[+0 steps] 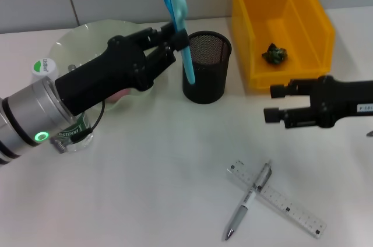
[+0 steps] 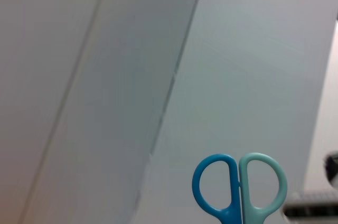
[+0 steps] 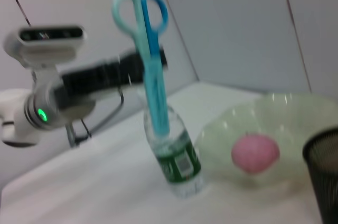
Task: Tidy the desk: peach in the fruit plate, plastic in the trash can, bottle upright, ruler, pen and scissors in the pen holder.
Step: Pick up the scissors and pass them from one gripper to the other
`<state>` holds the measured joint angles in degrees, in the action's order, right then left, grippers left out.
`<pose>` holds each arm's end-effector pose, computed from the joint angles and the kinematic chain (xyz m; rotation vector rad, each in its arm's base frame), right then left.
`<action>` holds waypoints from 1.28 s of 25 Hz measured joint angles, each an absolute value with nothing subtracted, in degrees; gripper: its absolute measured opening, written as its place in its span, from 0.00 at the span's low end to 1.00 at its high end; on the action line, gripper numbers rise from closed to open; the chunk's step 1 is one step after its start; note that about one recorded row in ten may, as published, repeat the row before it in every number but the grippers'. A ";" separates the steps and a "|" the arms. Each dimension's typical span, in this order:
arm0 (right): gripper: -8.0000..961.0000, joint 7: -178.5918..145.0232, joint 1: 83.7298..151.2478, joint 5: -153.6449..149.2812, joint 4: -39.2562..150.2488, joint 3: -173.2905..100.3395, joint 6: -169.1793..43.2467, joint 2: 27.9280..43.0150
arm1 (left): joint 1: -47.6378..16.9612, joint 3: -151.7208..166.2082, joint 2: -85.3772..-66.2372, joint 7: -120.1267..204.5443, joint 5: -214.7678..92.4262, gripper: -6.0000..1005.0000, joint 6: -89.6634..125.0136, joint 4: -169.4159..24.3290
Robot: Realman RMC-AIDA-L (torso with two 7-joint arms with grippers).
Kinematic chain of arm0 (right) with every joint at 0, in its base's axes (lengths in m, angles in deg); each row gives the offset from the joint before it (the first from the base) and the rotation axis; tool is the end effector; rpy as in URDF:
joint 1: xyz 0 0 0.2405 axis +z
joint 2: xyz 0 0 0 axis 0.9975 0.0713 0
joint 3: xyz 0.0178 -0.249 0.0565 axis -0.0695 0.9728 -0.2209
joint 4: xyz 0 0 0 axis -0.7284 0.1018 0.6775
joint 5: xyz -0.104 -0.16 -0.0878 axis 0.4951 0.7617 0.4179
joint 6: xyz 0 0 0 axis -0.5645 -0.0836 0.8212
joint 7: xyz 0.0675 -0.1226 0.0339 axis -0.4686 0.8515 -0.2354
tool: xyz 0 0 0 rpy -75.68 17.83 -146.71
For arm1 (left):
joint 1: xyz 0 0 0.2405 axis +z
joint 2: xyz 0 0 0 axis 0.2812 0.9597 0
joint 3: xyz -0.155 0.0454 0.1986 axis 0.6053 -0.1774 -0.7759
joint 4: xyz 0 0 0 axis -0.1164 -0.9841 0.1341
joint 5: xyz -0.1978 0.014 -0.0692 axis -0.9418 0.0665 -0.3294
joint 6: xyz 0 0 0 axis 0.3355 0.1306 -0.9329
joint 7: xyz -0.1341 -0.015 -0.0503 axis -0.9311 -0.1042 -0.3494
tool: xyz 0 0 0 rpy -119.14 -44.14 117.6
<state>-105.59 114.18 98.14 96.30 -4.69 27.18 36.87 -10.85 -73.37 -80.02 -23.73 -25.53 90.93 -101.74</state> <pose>0.2687 0.3221 0.0518 -2.7648 0.7755 0.6852 -0.1817 0.3282 -0.0353 -2.4522 -0.5288 -1.4207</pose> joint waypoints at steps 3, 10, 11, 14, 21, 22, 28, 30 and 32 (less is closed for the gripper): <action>0.79 -105.15 114.79 101.25 94.97 -4.41 25.93 37.13 | -10.86 -80.27 -80.04 -15.83 -36.86 0.27 89.19 -100.24; 0.79 -102.06 116.02 106.54 92.90 -4.23 24.60 39.10 | -12.30 -101.13 -80.05 2.98 -67.96 0.27 79.74 -100.83; 0.79 -101.38 116.02 106.73 93.02 -4.19 24.49 39.47 | -12.81 -103.15 -80.07 4.62 -70.99 0.27 78.14 -101.06; 0.79 -100.05 116.05 106.90 93.03 -3.55 24.42 40.05 | -15.15 -108.52 -80.07 9.06 -79.01 0.28 71.88 -102.39; 0.79 -97.58 116.70 106.90 93.03 0.44 23.28 41.03 | -21.07 -114.41 -80.07 13.70 -87.07 0.28 59.04 -104.31; 0.79 -97.18 117.18 106.85 92.90 1.42 22.87 41.33 | -22.10 -114.67 -80.07 13.78 -87.31 0.28 57.25 -104.32; 0.79 -96.47 118.10 106.67 92.96 4.22 22.36 41.60 | -23.31 -114.78 -80.07 13.85 -87.44 0.28 54.32 -104.32; 0.79 -96.46 118.72 106.61 92.87 5.20 22.35 41.65 | -23.36 -114.63 -80.07 13.87 -87.50 0.29 54.13 -103.89; 0.79 -96.44 119.47 106.54 92.78 6.49 22.29 41.74 | -23.42 -114.45 -80.07 13.88 -88.18 0.29 53.86 -103.20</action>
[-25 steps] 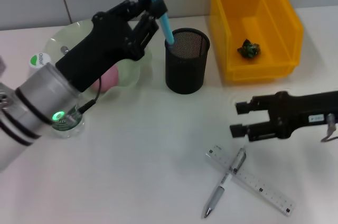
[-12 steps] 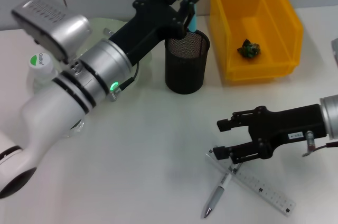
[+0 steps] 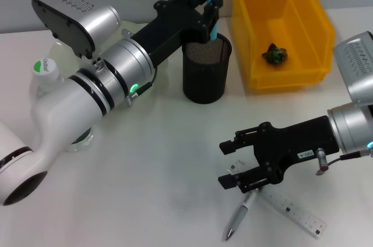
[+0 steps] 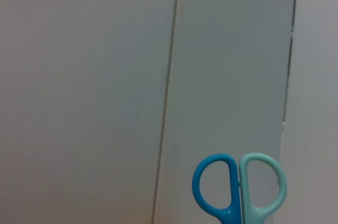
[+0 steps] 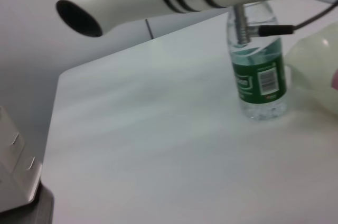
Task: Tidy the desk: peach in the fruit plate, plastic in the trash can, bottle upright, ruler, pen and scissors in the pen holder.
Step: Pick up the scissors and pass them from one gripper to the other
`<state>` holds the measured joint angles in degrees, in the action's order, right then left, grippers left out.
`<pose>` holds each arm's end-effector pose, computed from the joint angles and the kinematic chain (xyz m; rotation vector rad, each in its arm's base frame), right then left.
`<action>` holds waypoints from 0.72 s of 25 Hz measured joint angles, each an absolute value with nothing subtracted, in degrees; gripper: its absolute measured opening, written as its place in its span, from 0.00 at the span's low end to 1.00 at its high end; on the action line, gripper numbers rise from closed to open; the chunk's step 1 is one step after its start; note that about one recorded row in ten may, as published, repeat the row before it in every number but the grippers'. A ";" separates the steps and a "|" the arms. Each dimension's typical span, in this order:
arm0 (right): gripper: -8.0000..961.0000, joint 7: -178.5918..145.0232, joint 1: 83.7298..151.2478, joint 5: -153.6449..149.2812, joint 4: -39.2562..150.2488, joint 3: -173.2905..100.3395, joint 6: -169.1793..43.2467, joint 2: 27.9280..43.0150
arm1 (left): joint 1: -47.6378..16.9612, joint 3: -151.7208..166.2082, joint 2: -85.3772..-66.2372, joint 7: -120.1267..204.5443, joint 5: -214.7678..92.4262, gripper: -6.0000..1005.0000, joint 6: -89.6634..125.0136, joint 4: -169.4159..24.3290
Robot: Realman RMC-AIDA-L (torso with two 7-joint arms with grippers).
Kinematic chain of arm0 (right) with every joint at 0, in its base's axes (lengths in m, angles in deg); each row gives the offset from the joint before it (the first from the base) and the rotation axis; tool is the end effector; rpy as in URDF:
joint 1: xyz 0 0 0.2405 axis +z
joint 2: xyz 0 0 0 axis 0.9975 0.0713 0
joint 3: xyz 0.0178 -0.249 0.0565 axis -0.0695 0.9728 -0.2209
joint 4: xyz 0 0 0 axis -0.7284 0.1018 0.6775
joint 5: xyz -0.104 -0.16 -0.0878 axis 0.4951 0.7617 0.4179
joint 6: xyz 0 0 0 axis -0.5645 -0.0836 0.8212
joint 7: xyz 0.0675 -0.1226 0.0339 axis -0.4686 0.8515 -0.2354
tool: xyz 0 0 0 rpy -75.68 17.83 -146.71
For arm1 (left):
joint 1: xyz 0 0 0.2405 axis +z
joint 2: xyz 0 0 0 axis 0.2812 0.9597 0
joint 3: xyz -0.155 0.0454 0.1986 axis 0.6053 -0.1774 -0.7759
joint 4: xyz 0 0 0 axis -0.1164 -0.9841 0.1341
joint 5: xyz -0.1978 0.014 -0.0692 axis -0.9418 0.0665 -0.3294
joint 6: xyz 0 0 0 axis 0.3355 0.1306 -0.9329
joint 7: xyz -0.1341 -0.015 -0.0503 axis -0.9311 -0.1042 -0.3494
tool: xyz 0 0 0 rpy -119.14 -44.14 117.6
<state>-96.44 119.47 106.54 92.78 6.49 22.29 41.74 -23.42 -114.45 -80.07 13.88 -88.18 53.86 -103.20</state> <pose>0.2426 0.3191 -0.0236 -3.0677 0.4934 0.4112 -0.1298 0.3879 -0.1002 -2.2221 -0.4689 -1.0280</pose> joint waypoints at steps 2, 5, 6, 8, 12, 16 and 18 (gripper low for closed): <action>0.79 -96.43 119.69 106.48 92.75 6.80 22.26 41.76 | -23.42 -114.46 -80.07 13.88 -88.72 0.29 53.65 -103.04; 0.79 -96.41 120.29 105.98 92.64 7.86 22.21 41.81 | -23.32 -114.34 -80.07 13.91 -90.54 0.29 52.81 -102.54; 0.79 -96.41 120.29 105.98 92.64 7.86 22.21 41.81 | -23.32 -114.34 -80.07 13.91 -90.54 0.29 52.81 -102.54; 0.79 -96.41 120.43 105.93 92.53 8.09 22.18 41.82 | -23.31 -114.32 -80.07 13.91 -91.31 0.29 52.83 -102.37; 0.79 -96.41 120.57 105.89 92.31 8.20 21.72 41.85 | -23.26 -114.28 -80.07 13.94 -91.78 0.29 53.02 -102.33; 0.79 -96.41 120.61 105.87 92.28 8.20 21.31 41.85 | -23.03 -114.25 -80.07 13.95 -91.84 0.30 53.15 -102.39; 0.79 -96.41 120.61 105.82 92.26 8.21 20.78 41.85 | -22.72 -114.40 -80.07 13.81 -91.87 0.30 53.60 -102.57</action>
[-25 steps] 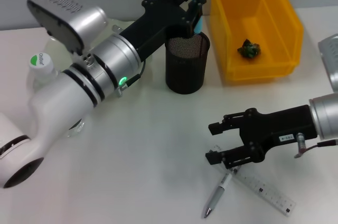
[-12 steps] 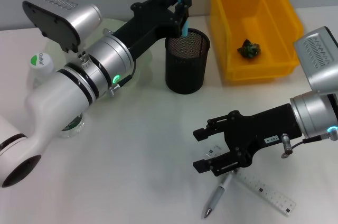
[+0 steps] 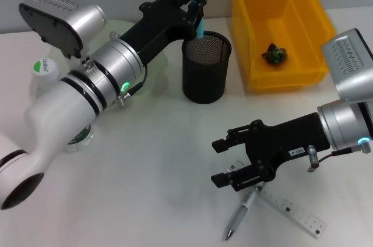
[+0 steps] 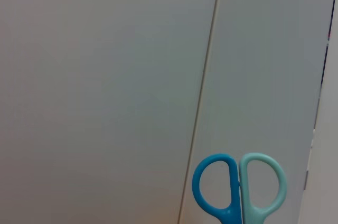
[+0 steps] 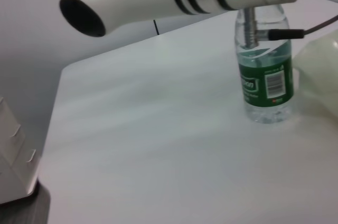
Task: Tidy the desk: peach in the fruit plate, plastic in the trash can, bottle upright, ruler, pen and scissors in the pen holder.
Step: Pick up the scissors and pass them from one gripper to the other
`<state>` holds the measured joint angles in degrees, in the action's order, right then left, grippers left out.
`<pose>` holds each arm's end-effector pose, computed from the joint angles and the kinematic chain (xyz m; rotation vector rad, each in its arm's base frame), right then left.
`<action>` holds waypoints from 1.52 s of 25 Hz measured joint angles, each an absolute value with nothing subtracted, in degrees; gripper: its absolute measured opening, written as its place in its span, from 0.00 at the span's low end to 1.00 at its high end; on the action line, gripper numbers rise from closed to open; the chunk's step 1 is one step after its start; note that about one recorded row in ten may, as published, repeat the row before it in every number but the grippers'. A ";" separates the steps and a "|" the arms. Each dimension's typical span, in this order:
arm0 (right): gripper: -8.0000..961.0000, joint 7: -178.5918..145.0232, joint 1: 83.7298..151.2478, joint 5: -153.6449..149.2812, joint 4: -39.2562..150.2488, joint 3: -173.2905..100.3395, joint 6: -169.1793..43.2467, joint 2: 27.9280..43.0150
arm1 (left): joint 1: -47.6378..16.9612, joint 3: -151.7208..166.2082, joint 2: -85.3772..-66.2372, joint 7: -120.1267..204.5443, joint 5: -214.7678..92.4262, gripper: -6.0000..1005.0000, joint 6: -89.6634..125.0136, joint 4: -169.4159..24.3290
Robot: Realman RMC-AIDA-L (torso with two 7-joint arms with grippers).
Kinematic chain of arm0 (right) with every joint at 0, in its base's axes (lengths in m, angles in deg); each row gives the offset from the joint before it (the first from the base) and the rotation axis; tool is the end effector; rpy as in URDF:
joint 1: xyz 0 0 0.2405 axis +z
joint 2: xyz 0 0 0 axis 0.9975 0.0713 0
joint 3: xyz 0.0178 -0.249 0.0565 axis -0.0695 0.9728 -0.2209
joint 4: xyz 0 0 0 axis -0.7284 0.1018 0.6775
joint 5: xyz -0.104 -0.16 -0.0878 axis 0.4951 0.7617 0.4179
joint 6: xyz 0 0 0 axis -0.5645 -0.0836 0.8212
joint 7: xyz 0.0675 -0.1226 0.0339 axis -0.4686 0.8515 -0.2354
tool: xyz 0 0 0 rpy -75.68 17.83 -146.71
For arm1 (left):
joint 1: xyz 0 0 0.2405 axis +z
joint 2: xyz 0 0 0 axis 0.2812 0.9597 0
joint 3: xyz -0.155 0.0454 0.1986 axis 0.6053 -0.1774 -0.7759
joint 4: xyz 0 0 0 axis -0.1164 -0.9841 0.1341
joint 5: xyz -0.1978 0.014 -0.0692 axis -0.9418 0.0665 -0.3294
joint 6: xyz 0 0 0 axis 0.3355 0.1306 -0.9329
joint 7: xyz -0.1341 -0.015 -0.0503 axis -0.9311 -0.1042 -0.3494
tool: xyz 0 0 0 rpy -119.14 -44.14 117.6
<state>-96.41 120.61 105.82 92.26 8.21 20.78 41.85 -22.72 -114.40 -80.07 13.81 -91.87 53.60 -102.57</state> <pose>0.2359 0.3243 -0.0289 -3.0766 0.4597 0.3959 -0.1400 0.3912 -0.0958 -2.1652 -0.5497 -1.0332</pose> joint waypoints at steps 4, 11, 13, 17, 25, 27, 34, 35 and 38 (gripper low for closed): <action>0.79 -96.43 119.85 104.75 92.34 7.55 20.35 41.81 | -20.74 -115.59 -80.06 12.86 -91.09 0.30 57.26 -103.24; 0.79 -99.30 115.52 99.82 95.70 4.14 24.98 40.53 | -15.35 -115.57 -79.30 8.55 -76.99 0.30 60.05 -105.96; 0.79 -100.04 114.52 99.76 96.36 1.59 27.32 40.08 | -13.62 -114.89 -79.04 7.65 -72.07 0.31 60.10 -107.22; 0.79 -102.57 113.10 99.76 96.89 -2.47 31.50 38.72 | -9.44 -111.13 -77.93 4.22 -60.10 0.31 58.97 -111.53; 0.79 -113.74 112.50 99.72 101.51 -7.07 35.60 36.20 | -3.92 -98.77 -76.97 -9.89 -28.11 0.31 56.09 -122.01; 0.79 -120.11 113.29 99.72 103.82 -7.41 36.00 35.36 | -3.16 -96.34 -77.39 -12.30 -21.61 0.31 55.89 -123.90; 0.79 -131.58 116.49 100.23 107.52 -7.44 36.56 33.73 | -1.64 -90.99 -79.21 -22.51 3.04 0.32 55.29 -131.60; 0.79 -133.11 117.22 100.43 107.82 -7.41 36.80 33.42 | -1.64 -90.97 -79.27 -23.52 5.38 0.32 55.15 -132.49; 0.79 -137.30 119.69 101.27 108.23 -7.41 37.87 32.49 | -1.88 -91.14 -79.30 -25.74 9.77 0.32 54.27 -134.41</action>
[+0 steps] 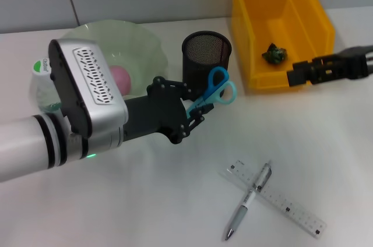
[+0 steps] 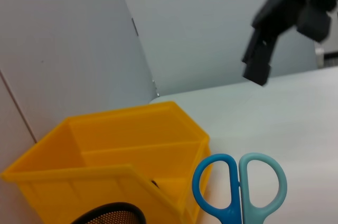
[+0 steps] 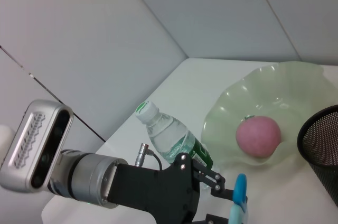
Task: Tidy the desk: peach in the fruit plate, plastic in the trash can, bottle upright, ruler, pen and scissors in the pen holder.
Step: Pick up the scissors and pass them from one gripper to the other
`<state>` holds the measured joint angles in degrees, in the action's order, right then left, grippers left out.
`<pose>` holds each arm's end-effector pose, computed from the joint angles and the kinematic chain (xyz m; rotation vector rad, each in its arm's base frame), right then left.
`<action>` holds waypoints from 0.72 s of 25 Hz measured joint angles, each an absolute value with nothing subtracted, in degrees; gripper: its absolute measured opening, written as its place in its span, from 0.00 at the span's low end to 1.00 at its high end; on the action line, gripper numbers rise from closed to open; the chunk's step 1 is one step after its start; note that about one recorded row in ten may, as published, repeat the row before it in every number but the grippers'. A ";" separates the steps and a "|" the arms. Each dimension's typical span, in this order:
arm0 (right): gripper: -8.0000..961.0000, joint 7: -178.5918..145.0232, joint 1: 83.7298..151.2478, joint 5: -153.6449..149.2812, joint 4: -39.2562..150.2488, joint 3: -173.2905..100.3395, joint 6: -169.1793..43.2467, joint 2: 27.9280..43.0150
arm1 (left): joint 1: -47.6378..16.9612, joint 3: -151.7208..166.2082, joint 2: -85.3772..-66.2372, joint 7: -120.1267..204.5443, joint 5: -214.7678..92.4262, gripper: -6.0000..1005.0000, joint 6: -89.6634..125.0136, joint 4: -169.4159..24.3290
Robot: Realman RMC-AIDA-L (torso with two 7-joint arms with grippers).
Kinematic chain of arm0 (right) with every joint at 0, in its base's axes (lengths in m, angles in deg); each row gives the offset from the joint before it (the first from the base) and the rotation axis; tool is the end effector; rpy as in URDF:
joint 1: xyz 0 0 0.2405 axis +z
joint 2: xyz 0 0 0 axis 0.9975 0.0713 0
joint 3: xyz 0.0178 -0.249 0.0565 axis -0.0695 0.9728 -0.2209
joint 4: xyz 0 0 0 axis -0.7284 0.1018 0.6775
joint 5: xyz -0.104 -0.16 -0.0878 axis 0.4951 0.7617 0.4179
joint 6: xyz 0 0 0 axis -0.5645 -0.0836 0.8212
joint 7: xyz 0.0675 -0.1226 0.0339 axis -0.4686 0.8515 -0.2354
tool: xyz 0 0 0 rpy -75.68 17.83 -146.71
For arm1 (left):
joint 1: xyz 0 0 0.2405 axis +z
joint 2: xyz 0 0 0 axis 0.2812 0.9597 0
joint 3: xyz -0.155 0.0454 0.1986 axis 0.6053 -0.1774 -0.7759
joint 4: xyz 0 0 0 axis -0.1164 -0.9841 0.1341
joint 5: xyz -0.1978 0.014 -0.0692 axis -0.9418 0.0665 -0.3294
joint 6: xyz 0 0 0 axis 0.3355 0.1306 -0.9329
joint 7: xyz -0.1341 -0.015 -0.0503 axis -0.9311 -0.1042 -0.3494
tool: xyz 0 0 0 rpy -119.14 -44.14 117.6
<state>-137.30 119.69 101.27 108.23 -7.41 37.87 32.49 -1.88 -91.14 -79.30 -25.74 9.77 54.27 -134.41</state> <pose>0.2278 0.3400 0.1136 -2.7558 1.1947 0.5921 -0.1677 0.3232 -0.0863 -2.6513 0.1011 -0.4530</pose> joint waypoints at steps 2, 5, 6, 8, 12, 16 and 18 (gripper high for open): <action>0.79 -140.05 121.57 102.31 108.42 -7.33 38.27 31.94 | -1.93 -91.40 -79.37 -26.89 12.08 0.32 53.11 -135.80; 0.79 -144.29 124.31 104.46 108.38 -7.05 38.15 31.37 | -2.12 -91.61 -79.48 -29.64 15.27 0.32 51.64 -137.59; 0.79 -145.84 125.30 105.53 108.30 -6.97 38.12 31.21 | -2.44 -91.71 -79.47 -31.25 16.54 0.32 51.42 -138.06; 0.79 -148.72 127.14 107.64 108.26 -6.85 38.03 31.04 | -3.11 -91.86 -79.46 -34.27 18.96 0.33 51.28 -138.66; 0.79 -153.89 131.01 112.53 108.67 -6.68 37.97 30.89 | -4.60 -92.19 -79.53 -41.12 24.39 0.33 51.27 -139.77; 0.79 -158.39 134.49 116.43 109.39 -6.47 38.09 30.67 | -5.43 -92.38 -79.55 -45.74 26.48 0.33 51.54 -140.95; 0.79 -160.19 135.93 117.91 110.03 -5.30 38.16 30.63 | -5.61 -92.44 -79.55 -47.34 26.53 0.33 51.76 -141.56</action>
